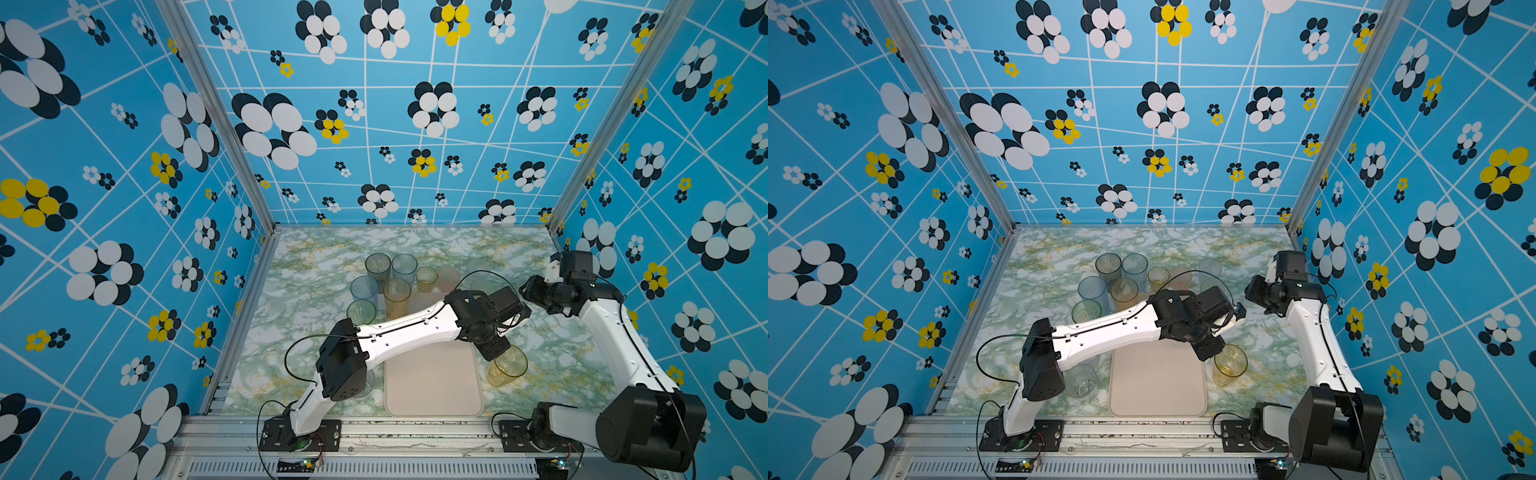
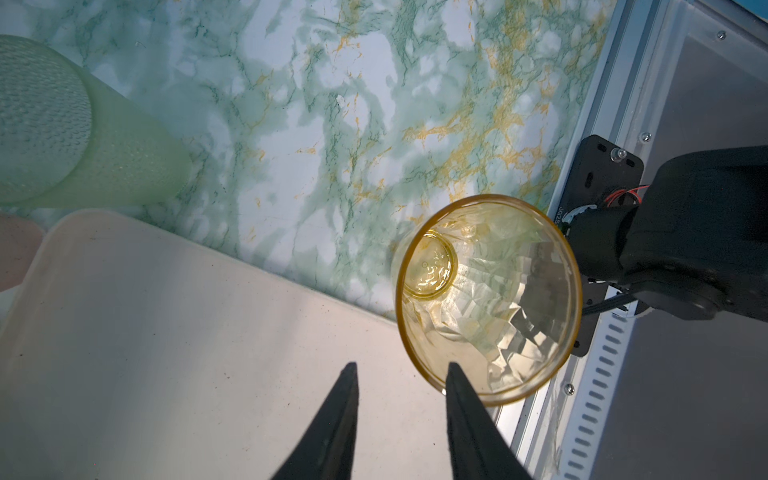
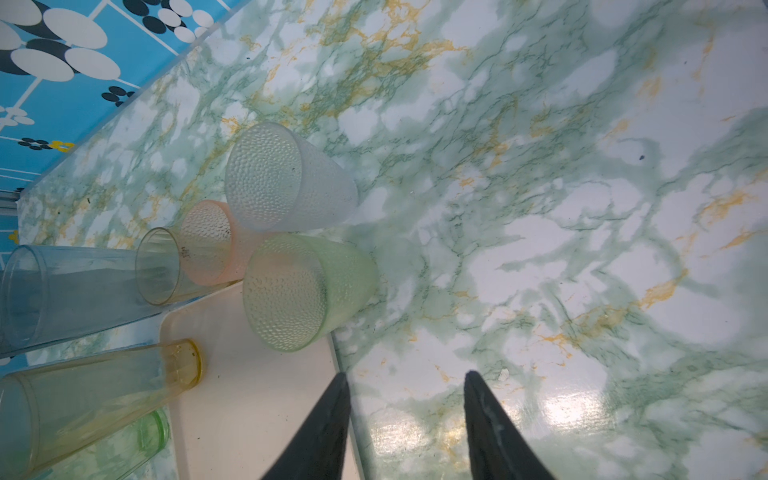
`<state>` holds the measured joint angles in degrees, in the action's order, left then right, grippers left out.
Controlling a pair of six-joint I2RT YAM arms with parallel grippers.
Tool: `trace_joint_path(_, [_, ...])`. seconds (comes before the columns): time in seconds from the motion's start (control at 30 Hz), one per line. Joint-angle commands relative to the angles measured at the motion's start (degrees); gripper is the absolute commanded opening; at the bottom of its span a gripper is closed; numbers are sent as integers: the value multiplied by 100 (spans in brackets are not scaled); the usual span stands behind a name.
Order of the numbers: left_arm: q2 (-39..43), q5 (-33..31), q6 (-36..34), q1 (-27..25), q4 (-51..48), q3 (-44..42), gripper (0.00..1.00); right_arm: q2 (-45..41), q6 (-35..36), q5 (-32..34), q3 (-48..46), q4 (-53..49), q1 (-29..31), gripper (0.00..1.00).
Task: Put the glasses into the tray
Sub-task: 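Reach the left gripper across to the tall amber cup near the tray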
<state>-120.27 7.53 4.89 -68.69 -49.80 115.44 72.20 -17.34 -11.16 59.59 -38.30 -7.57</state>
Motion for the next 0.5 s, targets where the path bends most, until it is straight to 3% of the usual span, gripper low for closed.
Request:
trace_joint_path(0.0, [-178, -5, -62, -48, -110, 248, 37, -119, 90, -126, -113, 25, -25, 47])
trace_joint_path(0.47, [-477, 3, -102, -89, -168, 547, 36, -188, 161, -187, -179, -6, -86, 47])
